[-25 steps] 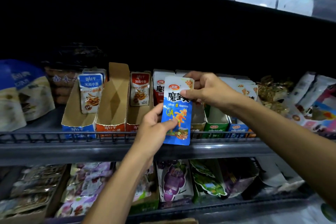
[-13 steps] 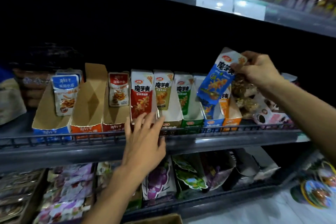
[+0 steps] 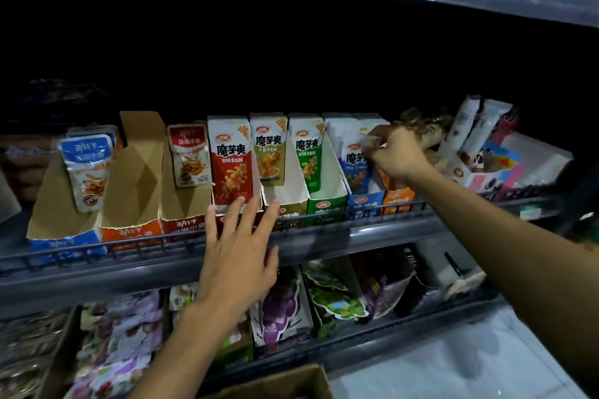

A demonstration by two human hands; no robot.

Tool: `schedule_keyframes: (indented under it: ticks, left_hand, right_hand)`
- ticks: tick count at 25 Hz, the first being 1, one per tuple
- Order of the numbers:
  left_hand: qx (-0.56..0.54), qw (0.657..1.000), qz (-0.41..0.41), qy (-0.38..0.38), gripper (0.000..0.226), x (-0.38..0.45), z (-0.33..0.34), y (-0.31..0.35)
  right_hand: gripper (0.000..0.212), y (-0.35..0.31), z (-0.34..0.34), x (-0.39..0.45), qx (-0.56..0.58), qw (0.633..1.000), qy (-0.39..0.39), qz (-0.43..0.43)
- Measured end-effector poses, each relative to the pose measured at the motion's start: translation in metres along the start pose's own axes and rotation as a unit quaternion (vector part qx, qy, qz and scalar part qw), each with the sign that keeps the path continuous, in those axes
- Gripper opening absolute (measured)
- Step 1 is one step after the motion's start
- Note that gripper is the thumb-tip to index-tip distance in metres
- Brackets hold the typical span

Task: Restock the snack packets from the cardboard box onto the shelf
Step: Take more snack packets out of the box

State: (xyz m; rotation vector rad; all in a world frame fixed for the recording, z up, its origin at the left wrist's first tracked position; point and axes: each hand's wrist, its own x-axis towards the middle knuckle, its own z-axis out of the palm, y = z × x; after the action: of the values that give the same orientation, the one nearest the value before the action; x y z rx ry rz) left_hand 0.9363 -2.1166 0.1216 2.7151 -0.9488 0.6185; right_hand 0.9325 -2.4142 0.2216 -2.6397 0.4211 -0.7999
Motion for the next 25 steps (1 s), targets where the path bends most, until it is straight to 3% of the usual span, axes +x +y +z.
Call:
schedule_keyframes:
  ticks: [2,7,13,18,21,23,25]
  left_hand:
    - [-0.011,1.0,-0.003,-0.018,0.075,-0.001,-0.003,-0.001]
    - [-0.053,0.997,-0.031,-0.045,0.084,-0.014,-0.012,0.003]
    - [-0.102,0.99,-0.085,-0.049,0.089,-0.072,-0.01,-0.008]
    - [-0.119,0.967,-0.159,-0.16,0.086,-0.155,0.029,-0.027]
    - [-0.135,0.923,-0.205,-0.295,0.078,-0.233,0.068,-0.036]
    - [-0.139,0.884,-0.241,-0.376,0.068,-0.287,0.099,-0.042]
    - [-0.151,0.847,-0.278,-0.428,0.063,-0.328,0.125,-0.045]
  right_hand:
    - [0.019,-0.003,0.004,-0.01,0.002,1.0,0.013,0.005]
    - [0.075,-0.014,0.003,-0.064,-0.023,0.999,0.018,-0.014]
    - [0.095,-0.035,0.056,-0.187,0.003,1.0,-0.03,-0.003]
    - [0.087,-0.048,0.144,-0.31,0.094,0.967,-0.219,0.094]
    - [0.07,-0.036,0.19,-0.383,0.093,0.905,-0.382,0.163]
    - [0.071,-0.02,0.217,-0.418,0.048,0.849,-0.501,0.162]
    - [0.073,-0.005,0.236,-0.434,-0.001,0.816,-0.563,0.132]
